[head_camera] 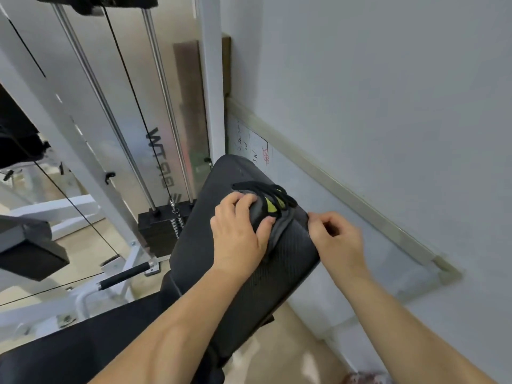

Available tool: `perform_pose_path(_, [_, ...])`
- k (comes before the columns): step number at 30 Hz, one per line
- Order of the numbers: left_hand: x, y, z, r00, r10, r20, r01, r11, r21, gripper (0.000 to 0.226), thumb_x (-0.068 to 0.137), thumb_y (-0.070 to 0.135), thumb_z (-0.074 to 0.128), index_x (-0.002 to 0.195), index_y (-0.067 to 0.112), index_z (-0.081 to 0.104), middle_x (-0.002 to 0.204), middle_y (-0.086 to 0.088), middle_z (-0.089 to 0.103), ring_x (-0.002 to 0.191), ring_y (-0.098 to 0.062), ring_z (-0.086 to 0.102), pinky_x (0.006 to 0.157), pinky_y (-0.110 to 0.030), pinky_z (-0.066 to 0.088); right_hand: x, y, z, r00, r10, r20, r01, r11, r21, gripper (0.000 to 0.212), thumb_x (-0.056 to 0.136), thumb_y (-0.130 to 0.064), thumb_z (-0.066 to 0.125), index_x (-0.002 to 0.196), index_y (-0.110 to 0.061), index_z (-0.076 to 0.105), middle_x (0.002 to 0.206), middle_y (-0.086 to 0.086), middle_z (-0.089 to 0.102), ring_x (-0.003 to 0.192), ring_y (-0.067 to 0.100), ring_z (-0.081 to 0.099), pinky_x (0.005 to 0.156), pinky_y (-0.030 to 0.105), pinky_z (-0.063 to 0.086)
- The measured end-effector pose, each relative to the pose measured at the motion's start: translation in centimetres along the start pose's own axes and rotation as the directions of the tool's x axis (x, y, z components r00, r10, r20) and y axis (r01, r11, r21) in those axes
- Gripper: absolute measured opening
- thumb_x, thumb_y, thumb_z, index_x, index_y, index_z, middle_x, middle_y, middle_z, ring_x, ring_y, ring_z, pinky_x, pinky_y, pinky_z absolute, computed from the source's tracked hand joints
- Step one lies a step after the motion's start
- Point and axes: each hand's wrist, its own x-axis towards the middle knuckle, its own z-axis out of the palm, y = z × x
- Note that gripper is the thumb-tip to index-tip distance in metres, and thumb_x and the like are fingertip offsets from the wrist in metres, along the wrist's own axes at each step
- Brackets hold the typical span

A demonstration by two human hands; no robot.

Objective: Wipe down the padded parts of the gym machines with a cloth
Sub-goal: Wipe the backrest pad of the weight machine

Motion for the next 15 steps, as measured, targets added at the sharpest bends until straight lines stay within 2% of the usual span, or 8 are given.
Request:
perform_pose_path(3, [0.1, 1.4, 0.5, 0.944, -0.326, -0.04, 0.325, 0.945, -0.044, 0.054, 0.097, 0.051, 0.05, 0.14, 0.018, 0.048, 0.136, -0.007, 0.047, 0.12, -0.028, 0.046, 0.093, -0.048, 0.042, 0.3, 0.1, -0.3, 0.999, -0.028, 0.02, 0.028, 1.0, 0.012, 0.027, 0.095, -0.014, 0.067, 0.071, -0.003, 0.062, 0.069, 0.013, 0.059, 0.066, 0.012, 0.052, 0.063, 0.028, 0.042])
perform_pose_path(5, [-0.3, 3.1, 0.6, 0.899, -0.433, -0.069, 0.427, 0.9, -0.087, 0.054, 0.1, 0.047, 0.049, 0.144, 0.017, 0.046, 0.131, -0.009, 0.047, 0.115, -0.03, 0.05, 0.09, -0.048, 0.046, 0.3, 0.2, -0.5, 0.999, -0.036, 0.029, 0.035, 0.999, 0.027, 0.026, 0.094, -0.013, 0.066, 0.073, -0.001, 0.06, 0.067, 0.011, 0.056, 0.064, 0.011, 0.05, 0.062, 0.026, 0.041])
perform_pose_path(7, [-2.9, 5.4, 0.4, 0.931, -0.361, -0.054, 0.351, 0.925, -0.142, 0.049, 0.1, 0.046, 0.049, 0.141, 0.018, 0.046, 0.125, -0.006, 0.047, 0.11, -0.028, 0.052, 0.088, -0.045, 0.051, 0.4, 0.5, -0.5, 0.998, -0.045, 0.032, 0.044, 0.999, 0.028, 0.025, 0.095, -0.011, 0.066, 0.074, 0.0, 0.058, 0.065, 0.005, 0.054, 0.063, 0.012, 0.048, 0.061, 0.028, 0.041])
perform_pose_path(10, [-8.4, 6.8, -0.4, 0.992, -0.084, 0.092, 0.102, 0.972, -0.214, 0.044, 0.094, 0.041, 0.054, 0.133, 0.022, 0.044, 0.125, 0.0, 0.043, 0.109, -0.024, 0.052, 0.091, -0.041, 0.052, 0.5, 0.8, -0.6, 0.999, -0.044, 0.029, 0.042, 0.997, 0.062, 0.024, 0.096, -0.009, 0.066, 0.075, 0.0, 0.059, 0.07, 0.016, 0.06, 0.066, 0.014, 0.052, 0.065, 0.033, 0.044])
perform_pose_path(12, [-7.6, 3.7, -0.6, 0.99, 0.077, 0.119, -0.058, 0.986, -0.158, 0.045, 0.091, 0.037, 0.057, 0.132, 0.021, 0.045, 0.124, -0.003, 0.045, 0.11, -0.027, 0.053, 0.092, -0.044, 0.052, 0.5, 0.7, -0.7, 0.999, -0.031, 0.034, 0.029, 0.998, 0.063, 0.027, 0.097, -0.012, 0.065, 0.071, -0.006, 0.059, 0.065, 0.005, 0.058, 0.065, 0.011, 0.052, 0.064, 0.03, 0.044])
perform_pose_path(13, [-6.4, 1.9, -0.4, 0.991, 0.068, 0.117, -0.056, 0.993, -0.104, 0.046, 0.091, 0.036, 0.056, 0.133, 0.02, 0.045, 0.124, -0.004, 0.047, 0.111, -0.029, 0.052, 0.092, -0.046, 0.052, 0.4, 0.6, -0.7, 0.999, -0.033, 0.041, 0.03, 0.998, 0.054, 0.028, 0.097, -0.012, 0.065, 0.07, -0.008, 0.057, 0.064, -0.001, 0.056, 0.064, 0.01, 0.05, 0.064, 0.029, 0.042])
perform_pose_path(14, [-4.8, 0.1, -0.2, 0.995, -0.017, 0.098, 0.021, 0.999, -0.043, 0.047, 0.093, 0.037, 0.055, 0.136, 0.019, 0.045, 0.126, -0.006, 0.048, 0.113, -0.031, 0.052, 0.094, -0.048, 0.051, 0.3, 0.5, -0.6, 0.998, -0.036, 0.055, 0.033, 0.998, 0.053, 0.028, 0.097, -0.013, 0.064, 0.07, -0.009, 0.057, 0.065, -0.001, 0.055, 0.065, 0.01, 0.05, 0.064, 0.029, 0.042])
perform_pose_path(15, [-3.2, -1.3, -0.3, 0.983, -0.166, 0.077, 0.167, 0.986, -0.002, 0.048, 0.097, 0.038, 0.053, 0.14, 0.019, 0.045, 0.129, -0.009, 0.048, 0.117, -0.033, 0.051, 0.097, -0.049, 0.049, 0.2, 0.4, -0.6, 0.997, -0.035, 0.068, 0.031, 0.998, 0.055, 0.027, 0.097, -0.013, 0.064, 0.071, -0.009, 0.056, 0.068, 0.003, 0.055, 0.067, 0.011, 0.05, 0.066, 0.03, 0.042])
